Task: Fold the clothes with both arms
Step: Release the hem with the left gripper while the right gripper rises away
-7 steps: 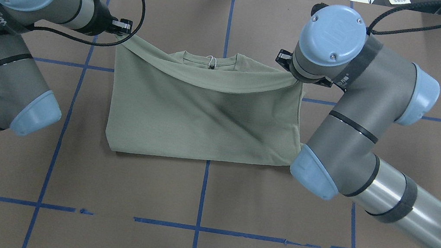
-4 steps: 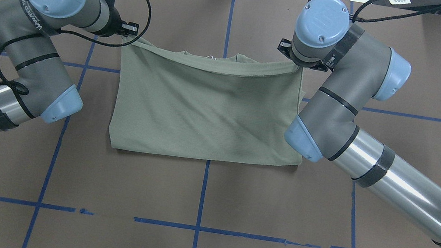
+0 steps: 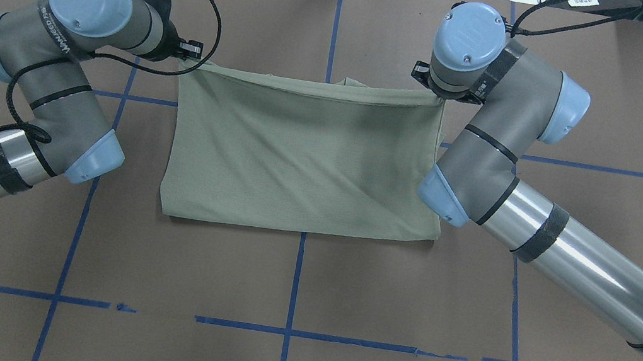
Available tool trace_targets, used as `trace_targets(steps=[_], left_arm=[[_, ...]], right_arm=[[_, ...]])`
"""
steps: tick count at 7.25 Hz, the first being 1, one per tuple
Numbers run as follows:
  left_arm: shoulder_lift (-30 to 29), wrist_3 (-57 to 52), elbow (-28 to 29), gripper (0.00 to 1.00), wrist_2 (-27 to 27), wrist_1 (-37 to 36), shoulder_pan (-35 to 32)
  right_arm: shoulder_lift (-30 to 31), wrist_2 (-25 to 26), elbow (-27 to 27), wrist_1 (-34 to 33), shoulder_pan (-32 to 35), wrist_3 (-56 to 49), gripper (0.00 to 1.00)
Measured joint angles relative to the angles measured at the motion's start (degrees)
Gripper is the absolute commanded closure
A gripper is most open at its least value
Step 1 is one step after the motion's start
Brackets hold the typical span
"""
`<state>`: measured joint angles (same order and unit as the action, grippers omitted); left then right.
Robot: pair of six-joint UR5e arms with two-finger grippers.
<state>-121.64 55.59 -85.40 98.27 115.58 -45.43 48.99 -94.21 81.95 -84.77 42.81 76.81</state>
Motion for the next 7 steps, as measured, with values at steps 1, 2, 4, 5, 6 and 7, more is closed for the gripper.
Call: trace_targets(steps=[1, 2, 4, 5, 6, 7], left_arm=[[0.1, -0.3, -0.2, 0.0, 0.0, 0.0, 0.0], [0.3, -1.4, -1.2, 0.0, 0.5, 0.2, 0.0], [3.2, -3.5, -7.1, 0.0, 3.5, 0.6, 0.4], [6.6, -2.9, -12.2, 0.0, 4.5, 0.8, 1.7], [10.9, -0.2, -17.2, 0.02, 4.7, 2.1, 4.5], [15.0, 4.5, -20.1, 0.17, 4.3, 5.4, 7.8]], right_arm=[[-0.1, 0.0, -0.8, 1.3, 0.0, -0.4, 0.0], [-0.4, -1.1, -0.8, 1.9, 0.3, -1.9, 0.0], [0.7, -7.9, 2.0, 2.0, 3.0, -8.1, 0.0], [2.2, -10.0, 4.2, 2.1, 4.0, -10.7, 0.0], [3.1, -10.9, 5.8, 2.1, 4.5, -11.8, 0.0], [3.5, -11.2, 6.6, 2.2, 4.6, -12.3, 0.0]])
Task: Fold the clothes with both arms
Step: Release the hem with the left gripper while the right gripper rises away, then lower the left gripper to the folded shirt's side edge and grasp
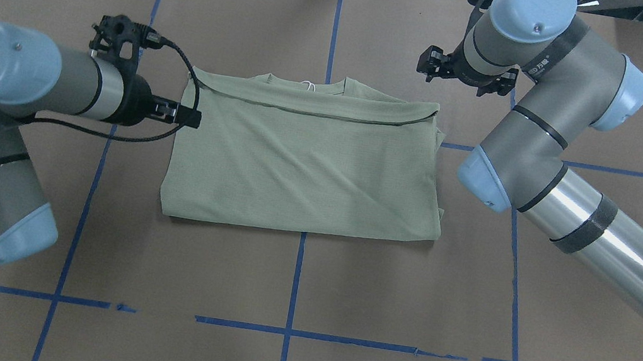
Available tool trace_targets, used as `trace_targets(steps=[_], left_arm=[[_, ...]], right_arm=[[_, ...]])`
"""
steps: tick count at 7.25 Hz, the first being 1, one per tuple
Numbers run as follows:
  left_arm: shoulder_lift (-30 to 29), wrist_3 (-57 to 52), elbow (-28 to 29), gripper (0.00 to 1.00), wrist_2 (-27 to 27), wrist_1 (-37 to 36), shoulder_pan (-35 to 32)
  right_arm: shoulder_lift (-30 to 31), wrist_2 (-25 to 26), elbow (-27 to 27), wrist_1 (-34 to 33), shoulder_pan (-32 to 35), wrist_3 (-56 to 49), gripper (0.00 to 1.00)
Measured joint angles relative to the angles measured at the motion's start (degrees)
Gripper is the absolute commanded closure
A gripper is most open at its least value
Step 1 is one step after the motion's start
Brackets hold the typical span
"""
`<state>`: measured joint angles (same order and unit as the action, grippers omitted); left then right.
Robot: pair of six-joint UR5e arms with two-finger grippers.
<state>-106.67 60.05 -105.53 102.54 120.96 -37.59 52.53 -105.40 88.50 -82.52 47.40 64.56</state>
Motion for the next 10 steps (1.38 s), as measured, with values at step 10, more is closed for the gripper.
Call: trace_targets(steps=[10], left_arm=[[8.2, 23.5, 4.0, 0.37, -8.9, 14.6, 12.1]], right_arm=[[0.1, -0.1, 0.6, 0.2, 0.0, 0.0, 0.0]])
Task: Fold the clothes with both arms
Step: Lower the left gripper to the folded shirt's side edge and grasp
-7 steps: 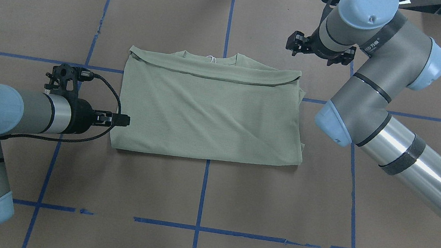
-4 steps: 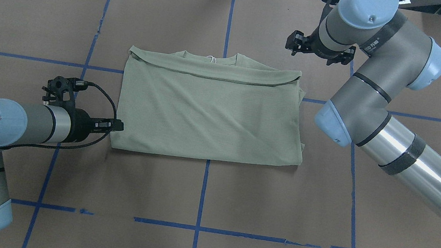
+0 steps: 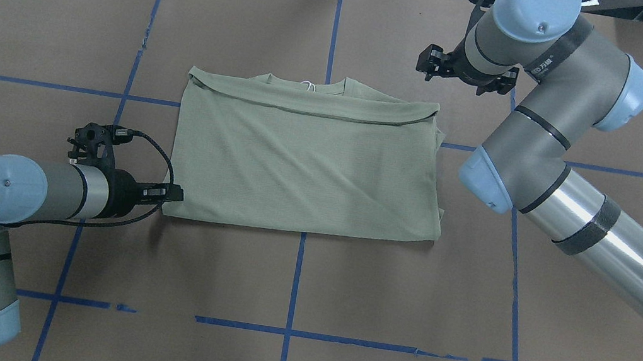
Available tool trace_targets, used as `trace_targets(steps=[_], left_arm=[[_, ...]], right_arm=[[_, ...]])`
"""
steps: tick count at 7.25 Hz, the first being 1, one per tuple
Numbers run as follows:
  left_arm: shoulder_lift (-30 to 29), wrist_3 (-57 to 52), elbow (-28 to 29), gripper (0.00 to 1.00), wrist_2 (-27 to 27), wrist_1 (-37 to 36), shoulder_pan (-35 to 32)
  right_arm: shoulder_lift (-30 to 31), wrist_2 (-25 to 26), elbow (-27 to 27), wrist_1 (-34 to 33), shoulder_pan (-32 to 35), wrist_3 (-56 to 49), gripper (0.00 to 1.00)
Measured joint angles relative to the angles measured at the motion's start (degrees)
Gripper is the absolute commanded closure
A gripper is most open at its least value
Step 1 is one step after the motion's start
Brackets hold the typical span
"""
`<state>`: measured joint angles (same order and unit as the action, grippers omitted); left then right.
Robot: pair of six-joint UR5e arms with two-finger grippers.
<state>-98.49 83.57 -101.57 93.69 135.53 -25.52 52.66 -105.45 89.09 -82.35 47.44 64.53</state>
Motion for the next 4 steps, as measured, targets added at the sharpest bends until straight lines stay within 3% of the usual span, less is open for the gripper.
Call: trace_targets(steps=[1, 2, 4], left_arm=[[0.0, 0.0, 0.0, 0.37, 0.0, 0.0, 0.4], [-0.1, 0.0, 0.0, 0.51, 0.1, 0.0, 0.7], [-0.1, 0.1, -0.1, 1.0, 0.1, 0.0, 0.8]], right_arm=[[0.0, 0.0, 0.0, 0.0, 0.0, 0.0, 0.0], [0.1, 0.0, 0.0, 0.0, 0.0, 0.1, 0.0], [0.1, 0.0, 0.0, 0.0, 0.0, 0.1, 0.0]])
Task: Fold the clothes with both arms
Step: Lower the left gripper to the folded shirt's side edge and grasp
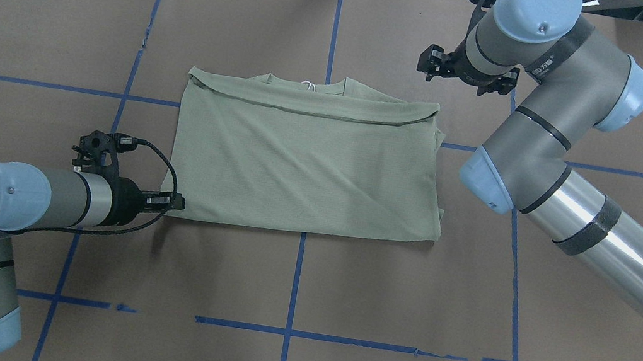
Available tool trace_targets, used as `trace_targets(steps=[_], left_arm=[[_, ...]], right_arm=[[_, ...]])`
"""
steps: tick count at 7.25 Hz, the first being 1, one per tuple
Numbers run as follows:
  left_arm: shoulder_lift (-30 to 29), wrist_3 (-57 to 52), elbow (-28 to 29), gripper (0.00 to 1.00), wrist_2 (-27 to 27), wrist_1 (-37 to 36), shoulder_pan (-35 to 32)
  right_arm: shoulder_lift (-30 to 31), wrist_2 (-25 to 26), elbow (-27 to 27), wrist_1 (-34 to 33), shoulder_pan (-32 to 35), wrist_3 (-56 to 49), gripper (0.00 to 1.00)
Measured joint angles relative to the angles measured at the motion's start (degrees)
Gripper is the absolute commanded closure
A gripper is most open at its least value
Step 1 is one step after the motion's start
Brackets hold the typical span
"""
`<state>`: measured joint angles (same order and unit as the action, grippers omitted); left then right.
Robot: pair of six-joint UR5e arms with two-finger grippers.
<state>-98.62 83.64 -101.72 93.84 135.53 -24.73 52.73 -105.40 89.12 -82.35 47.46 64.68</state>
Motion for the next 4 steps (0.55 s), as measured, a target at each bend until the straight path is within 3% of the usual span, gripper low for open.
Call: trace_targets(steps=[4], left_arm=[[0.5, -0.6, -0.6, 1.0, -0.2, -0.2, -0.1]], right_arm=[[0.1, 0.0, 0.0, 0.1, 0.0, 0.0, 0.0]])
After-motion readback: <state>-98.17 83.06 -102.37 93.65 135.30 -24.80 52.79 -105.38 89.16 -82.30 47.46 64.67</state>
